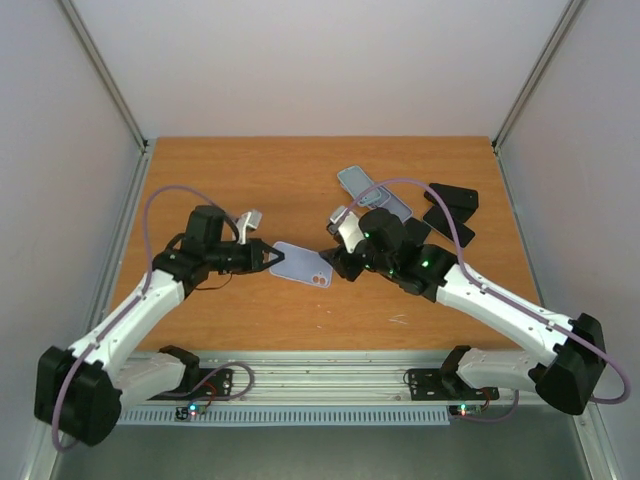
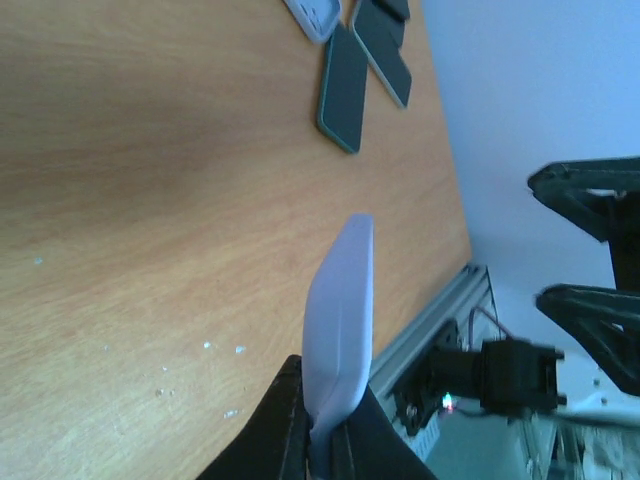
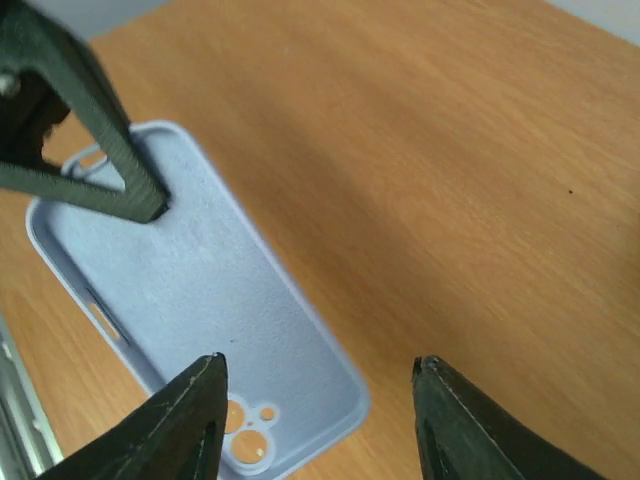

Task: Put the phone into the phone case
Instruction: Pass from the right arm to the left, then pass from the left arm to the right, then place the phone case at the center of the board.

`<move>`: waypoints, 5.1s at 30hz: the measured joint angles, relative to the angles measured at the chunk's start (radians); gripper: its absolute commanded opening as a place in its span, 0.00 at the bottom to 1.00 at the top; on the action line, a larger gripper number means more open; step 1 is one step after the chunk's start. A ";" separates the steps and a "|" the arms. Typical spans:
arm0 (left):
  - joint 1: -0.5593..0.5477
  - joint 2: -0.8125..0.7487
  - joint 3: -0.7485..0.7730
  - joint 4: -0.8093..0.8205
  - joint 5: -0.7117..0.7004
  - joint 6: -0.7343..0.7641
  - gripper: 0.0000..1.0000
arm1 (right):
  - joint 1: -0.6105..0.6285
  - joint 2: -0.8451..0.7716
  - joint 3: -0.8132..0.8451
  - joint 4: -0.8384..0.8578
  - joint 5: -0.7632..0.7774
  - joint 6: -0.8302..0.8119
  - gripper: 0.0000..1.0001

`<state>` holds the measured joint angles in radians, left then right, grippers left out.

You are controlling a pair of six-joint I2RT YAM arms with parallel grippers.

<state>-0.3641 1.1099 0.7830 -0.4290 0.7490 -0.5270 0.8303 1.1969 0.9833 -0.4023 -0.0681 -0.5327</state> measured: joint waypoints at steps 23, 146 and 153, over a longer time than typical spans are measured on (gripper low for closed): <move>-0.239 -0.276 -0.395 0.724 -0.568 -0.549 0.01 | 0.000 -0.124 -0.315 0.347 0.082 0.833 0.77; -0.151 -0.362 0.144 -0.344 -0.977 0.386 0.99 | -0.356 0.757 0.542 -0.558 -0.410 0.071 0.77; -0.148 -0.362 0.144 -0.344 -0.973 0.386 0.99 | -0.502 0.629 0.449 -0.499 -0.291 0.117 0.98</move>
<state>-0.5117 0.7475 0.9272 -0.7727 -0.2241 -0.1410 0.3279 1.8256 1.4319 -0.9012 -0.3588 -0.4152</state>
